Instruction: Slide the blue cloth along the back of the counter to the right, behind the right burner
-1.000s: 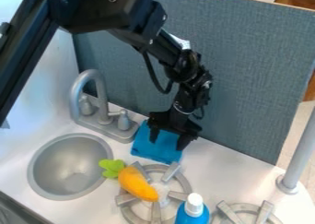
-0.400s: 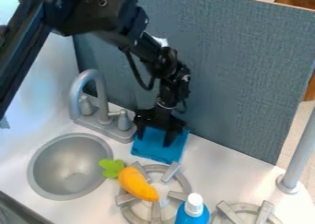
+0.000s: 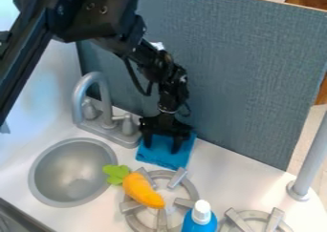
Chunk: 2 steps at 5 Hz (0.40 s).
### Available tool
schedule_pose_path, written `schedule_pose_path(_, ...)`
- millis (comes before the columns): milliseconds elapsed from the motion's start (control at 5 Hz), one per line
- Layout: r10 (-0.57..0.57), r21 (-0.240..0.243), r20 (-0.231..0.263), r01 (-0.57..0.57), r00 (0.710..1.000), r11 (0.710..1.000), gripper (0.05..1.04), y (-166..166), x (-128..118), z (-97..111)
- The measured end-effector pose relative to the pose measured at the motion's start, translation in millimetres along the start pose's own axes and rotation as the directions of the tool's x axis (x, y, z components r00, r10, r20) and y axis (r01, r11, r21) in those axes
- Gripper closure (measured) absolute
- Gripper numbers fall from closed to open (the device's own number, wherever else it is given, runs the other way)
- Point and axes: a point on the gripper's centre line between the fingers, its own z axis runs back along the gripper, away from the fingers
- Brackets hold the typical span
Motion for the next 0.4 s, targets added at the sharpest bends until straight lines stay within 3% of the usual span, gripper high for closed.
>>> schedule_pose_path(400, -0.026, -0.029, -0.006, 0.026, 1.000, 0.999, 0.083, -11.4, 8.0, -2.3)
